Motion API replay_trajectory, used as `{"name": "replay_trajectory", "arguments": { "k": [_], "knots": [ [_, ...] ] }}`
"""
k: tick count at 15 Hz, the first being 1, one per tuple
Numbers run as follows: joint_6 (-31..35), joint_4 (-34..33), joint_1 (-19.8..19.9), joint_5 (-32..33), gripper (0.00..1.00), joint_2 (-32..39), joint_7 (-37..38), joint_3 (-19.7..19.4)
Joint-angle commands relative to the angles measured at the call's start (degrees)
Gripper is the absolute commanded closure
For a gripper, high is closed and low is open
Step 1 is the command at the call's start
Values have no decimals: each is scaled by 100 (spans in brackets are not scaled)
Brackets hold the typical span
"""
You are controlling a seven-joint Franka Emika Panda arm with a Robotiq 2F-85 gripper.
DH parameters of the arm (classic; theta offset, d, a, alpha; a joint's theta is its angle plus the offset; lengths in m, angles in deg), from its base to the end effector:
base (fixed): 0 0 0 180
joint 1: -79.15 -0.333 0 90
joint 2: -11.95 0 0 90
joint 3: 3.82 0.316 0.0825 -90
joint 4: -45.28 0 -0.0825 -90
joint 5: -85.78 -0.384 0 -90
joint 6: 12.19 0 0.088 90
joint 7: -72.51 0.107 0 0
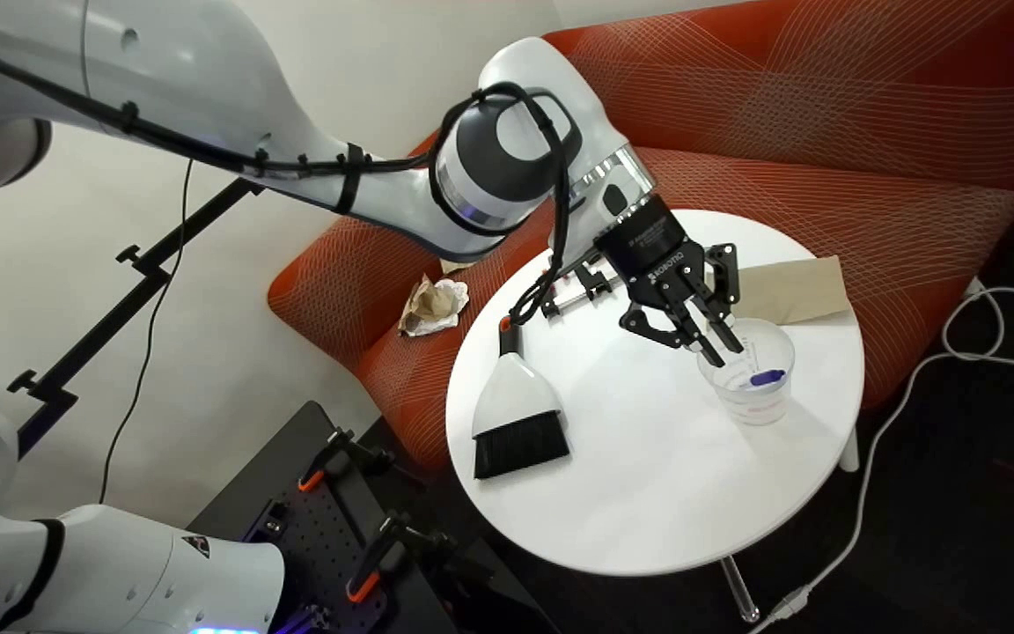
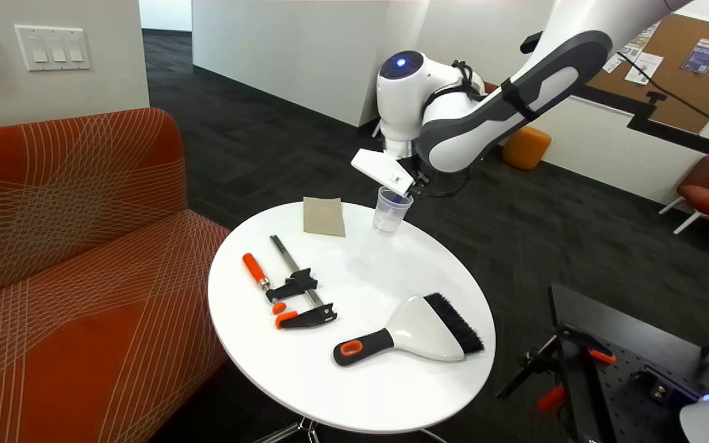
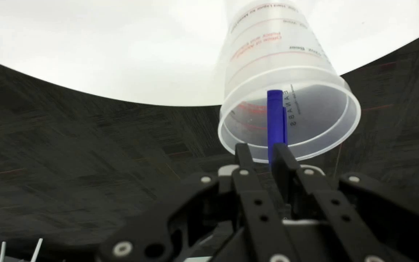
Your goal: Pick up the pen from the table and put it in the plastic cup. Pick up the pen from the plastic cup and put it back on the table. Pick up the plastic cup and move it to the left.
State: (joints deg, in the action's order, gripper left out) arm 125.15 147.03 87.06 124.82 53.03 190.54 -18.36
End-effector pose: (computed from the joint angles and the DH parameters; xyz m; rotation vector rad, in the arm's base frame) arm 0.6030 -0.2430 0.1606 1.5654 -2.0983 0.5088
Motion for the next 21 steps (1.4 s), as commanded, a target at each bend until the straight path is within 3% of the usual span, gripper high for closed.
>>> {"name": "replay_trajectory", "arguments": {
  "k": [1,8,19,21],
  "knots": [
    [209,127,-158,-150,76,-60,-161,-199],
    [317,23,-168,-157,73,116,-173,-234],
    [570,-210,-345,-112,53,521,-51,-527],
    [592,-274,-377,-115,56,581,-42,-568]
  ]
}}
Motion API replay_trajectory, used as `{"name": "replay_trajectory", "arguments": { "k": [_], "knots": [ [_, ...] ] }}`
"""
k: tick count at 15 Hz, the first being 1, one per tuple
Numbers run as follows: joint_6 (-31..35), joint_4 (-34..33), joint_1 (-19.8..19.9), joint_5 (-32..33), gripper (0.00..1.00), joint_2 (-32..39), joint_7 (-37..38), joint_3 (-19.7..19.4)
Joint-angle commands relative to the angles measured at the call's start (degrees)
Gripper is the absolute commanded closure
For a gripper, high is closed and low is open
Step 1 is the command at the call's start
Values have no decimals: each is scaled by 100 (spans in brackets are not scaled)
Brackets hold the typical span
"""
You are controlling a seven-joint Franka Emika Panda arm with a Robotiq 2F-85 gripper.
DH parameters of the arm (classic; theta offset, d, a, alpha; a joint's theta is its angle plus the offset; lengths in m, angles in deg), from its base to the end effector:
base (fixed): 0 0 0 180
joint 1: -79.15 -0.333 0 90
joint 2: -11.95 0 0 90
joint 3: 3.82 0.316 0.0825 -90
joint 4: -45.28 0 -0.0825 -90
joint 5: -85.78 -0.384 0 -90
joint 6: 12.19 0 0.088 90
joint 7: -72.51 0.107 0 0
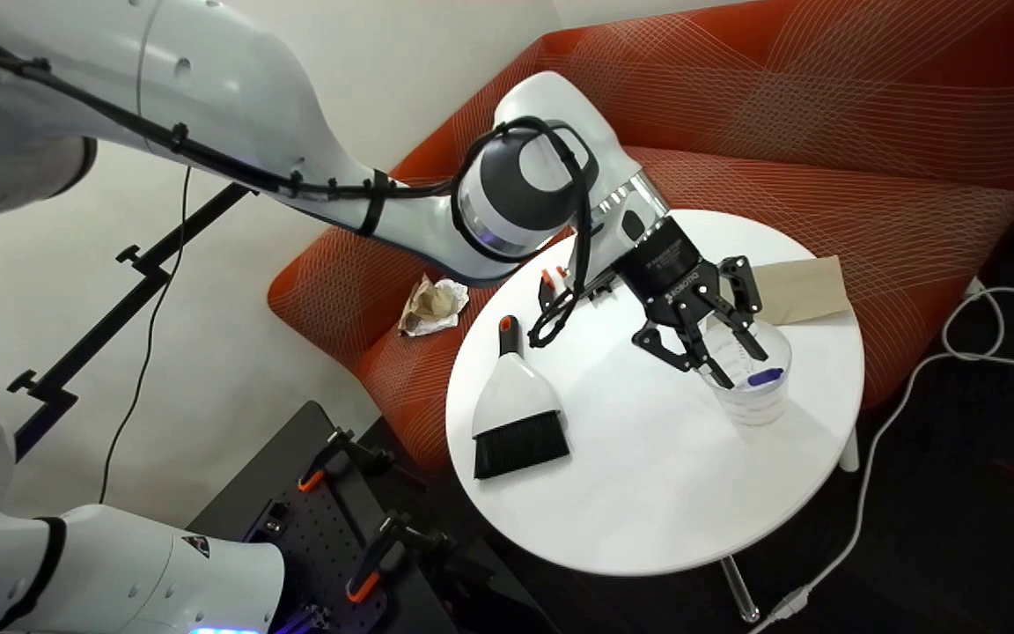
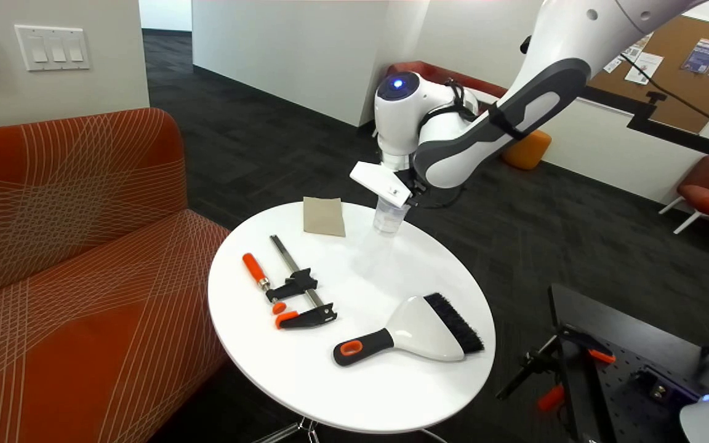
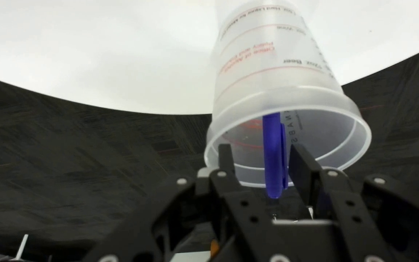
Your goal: Pick up the pen from the table and put it in the plastic cup. Pick up the pen from the plastic cup and put it back on the table. Pick up the plastic cup and move it to the left.
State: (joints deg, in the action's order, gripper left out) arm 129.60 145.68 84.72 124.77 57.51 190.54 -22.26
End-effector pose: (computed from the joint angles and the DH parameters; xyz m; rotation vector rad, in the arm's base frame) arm 0.6030 -0.2514 0.1318 1.5918 -2.0615 0.5469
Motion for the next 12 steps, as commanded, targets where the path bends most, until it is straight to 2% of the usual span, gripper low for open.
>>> {"name": "replay_trajectory", "arguments": {
  "k": [1,12],
  "knots": [
    [126,-194,-160,-118,58,176,-41,-197],
    [-71,-758,-202,-219,60,640,-86,-300]
  ]
}}
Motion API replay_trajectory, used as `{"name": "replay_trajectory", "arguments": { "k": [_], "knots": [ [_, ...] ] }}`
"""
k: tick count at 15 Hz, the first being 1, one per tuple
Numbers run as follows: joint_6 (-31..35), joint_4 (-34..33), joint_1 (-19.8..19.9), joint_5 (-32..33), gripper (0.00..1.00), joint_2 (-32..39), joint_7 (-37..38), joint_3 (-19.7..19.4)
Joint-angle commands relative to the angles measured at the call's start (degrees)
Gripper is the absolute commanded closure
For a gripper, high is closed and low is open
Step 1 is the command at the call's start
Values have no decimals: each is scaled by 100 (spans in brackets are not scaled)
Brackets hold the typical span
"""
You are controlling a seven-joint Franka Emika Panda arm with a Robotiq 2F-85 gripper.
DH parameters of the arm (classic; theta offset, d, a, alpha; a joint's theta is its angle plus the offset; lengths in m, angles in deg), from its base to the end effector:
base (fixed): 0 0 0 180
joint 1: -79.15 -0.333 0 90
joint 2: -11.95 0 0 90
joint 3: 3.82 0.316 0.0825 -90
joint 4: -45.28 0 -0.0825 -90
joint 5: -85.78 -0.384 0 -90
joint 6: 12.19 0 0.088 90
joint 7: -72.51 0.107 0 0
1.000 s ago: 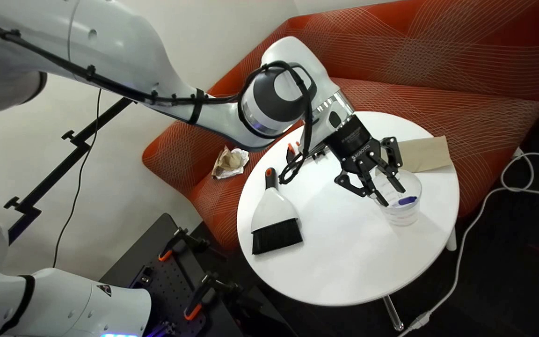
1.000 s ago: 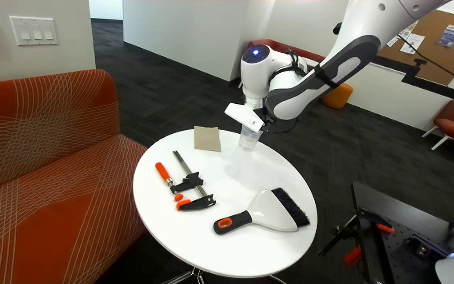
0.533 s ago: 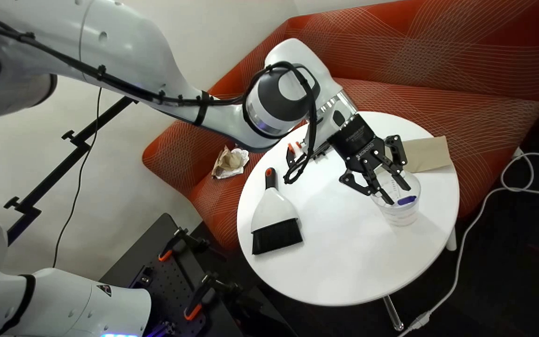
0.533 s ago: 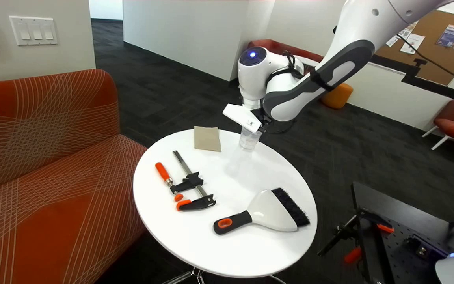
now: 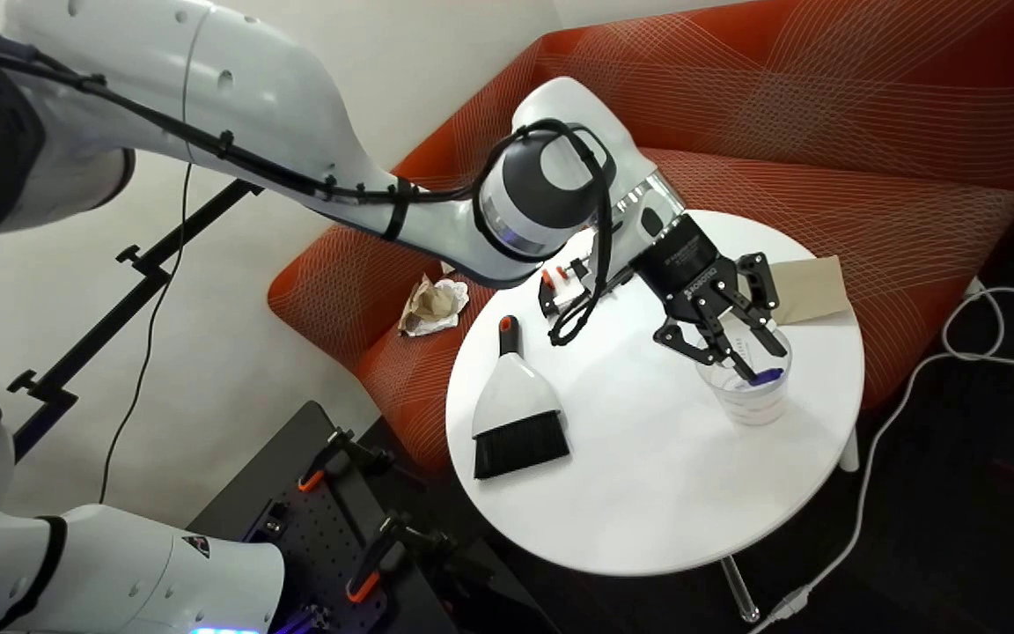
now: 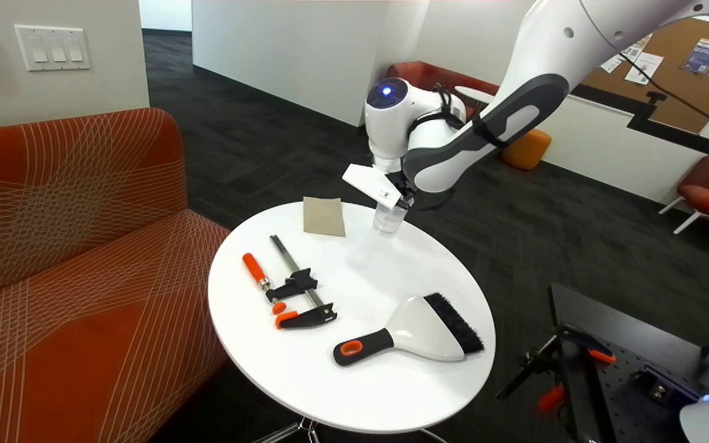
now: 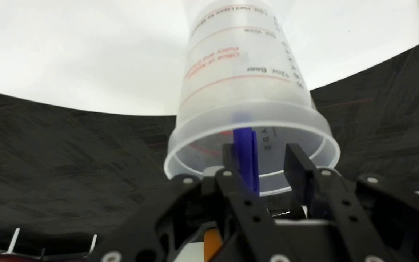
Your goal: Pick up the pen from the table and put it in the plastic cup. Pick up the pen from the plastic cup and put it back on the table. Pick up the plastic cup and move it to the left.
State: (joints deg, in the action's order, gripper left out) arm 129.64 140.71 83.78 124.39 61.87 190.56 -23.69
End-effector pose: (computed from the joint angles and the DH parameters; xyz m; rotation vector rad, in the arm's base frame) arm 0.6201 -0.2567 0.1191 1.5896 -2.0344 0.5901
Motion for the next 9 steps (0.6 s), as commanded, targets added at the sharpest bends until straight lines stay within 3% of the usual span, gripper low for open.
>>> {"name": "replay_trajectory", "arguments": {
  "k": [1,5,6,8,9],
  "knots": [
    [-96,-311,-118,-191,60,254,-86,-182],
    [-155,-454,-189,-231,64,411,-62,-276],
    [-146,-472,-206,-232,86,436,-63,-288],
    [-122,-454,-276,-207,91,441,-42,-324],
    [-110,-404,-328,-184,98,405,-9,-356]
  ]
}}
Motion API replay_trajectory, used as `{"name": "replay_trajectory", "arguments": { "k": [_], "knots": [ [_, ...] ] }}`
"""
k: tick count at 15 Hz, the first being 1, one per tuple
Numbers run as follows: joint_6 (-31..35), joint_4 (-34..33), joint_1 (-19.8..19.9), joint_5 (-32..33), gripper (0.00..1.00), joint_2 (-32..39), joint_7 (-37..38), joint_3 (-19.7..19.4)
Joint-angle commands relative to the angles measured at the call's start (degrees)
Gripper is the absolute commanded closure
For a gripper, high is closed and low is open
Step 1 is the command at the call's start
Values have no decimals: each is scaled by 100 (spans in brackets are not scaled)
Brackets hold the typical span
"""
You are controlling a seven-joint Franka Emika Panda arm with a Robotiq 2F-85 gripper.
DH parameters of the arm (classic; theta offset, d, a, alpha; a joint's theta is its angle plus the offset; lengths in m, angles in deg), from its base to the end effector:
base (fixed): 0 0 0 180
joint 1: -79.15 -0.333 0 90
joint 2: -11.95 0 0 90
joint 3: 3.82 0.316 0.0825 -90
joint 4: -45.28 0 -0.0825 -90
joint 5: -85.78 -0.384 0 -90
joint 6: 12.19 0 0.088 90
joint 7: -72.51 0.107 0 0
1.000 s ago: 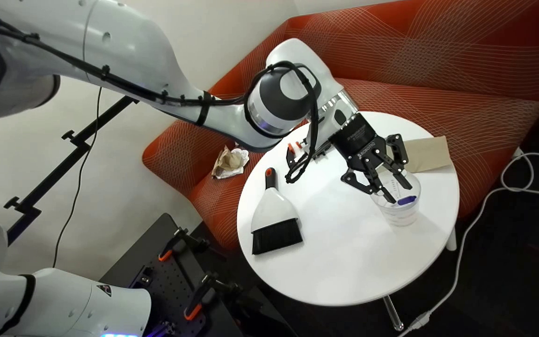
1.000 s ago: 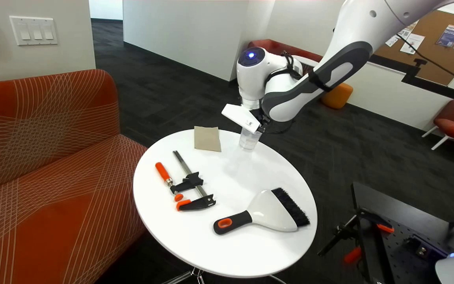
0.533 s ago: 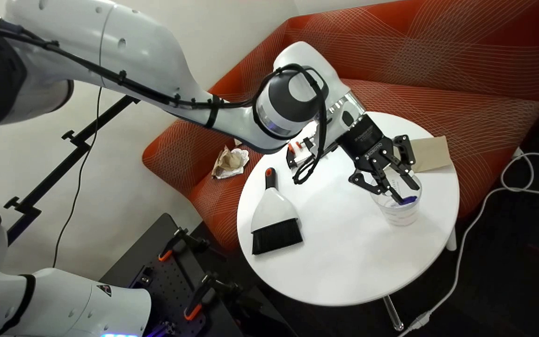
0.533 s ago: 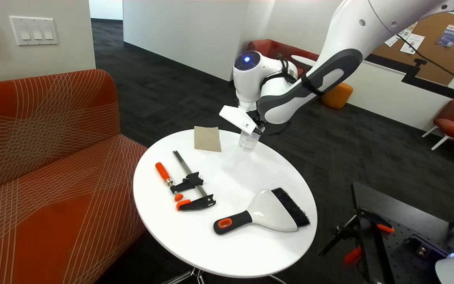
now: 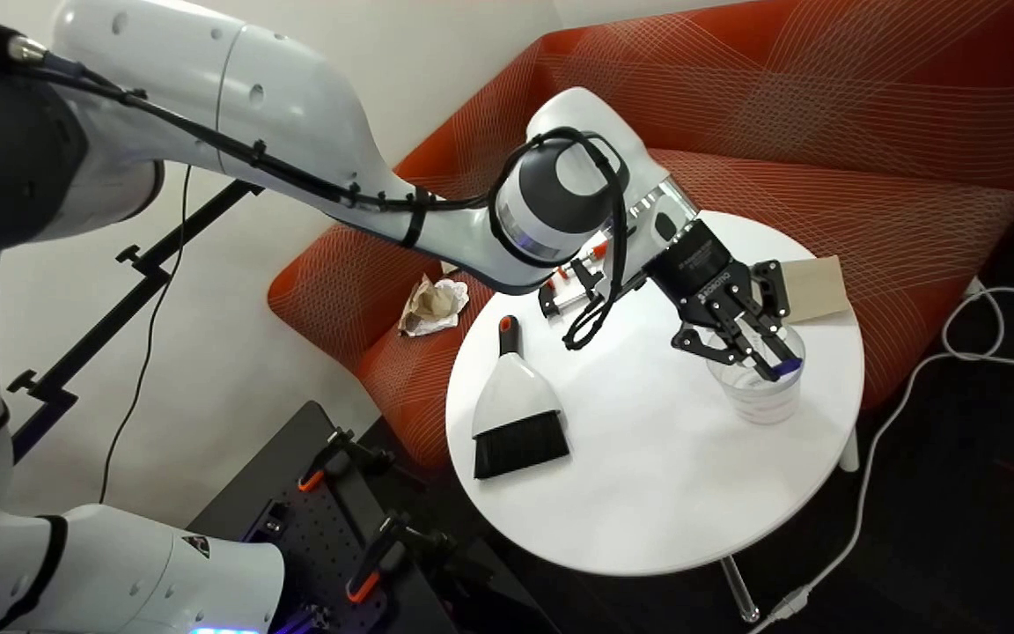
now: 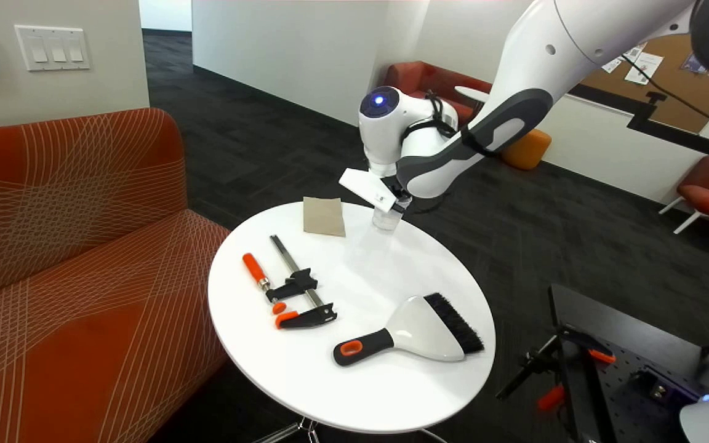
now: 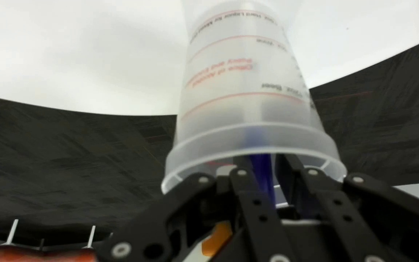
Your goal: Pick up the pen from the table and put it in the plastic cup. Pick up the pen from the plastic cup and put it back on the table. Pick up the plastic cup and move it to the left.
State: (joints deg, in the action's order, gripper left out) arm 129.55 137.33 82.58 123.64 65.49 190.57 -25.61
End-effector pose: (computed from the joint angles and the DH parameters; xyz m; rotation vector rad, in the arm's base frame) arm 0.6284 -0.2620 0.1056 1.5768 -2.0061 0.6159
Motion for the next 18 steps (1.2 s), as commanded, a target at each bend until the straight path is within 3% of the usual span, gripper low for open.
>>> {"name": "replay_trajectory", "arguments": {
  "k": [1,3,13,18],
  "knots": [
    [-99,-18,-251,-104,100,1,12,-187],
    [-62,138,-326,-82,96,-132,57,-237],
    [68,1337,-939,351,96,-1319,395,-754],
    [26,2136,-1134,1338,96,-2322,1196,-864]
  ]
}}
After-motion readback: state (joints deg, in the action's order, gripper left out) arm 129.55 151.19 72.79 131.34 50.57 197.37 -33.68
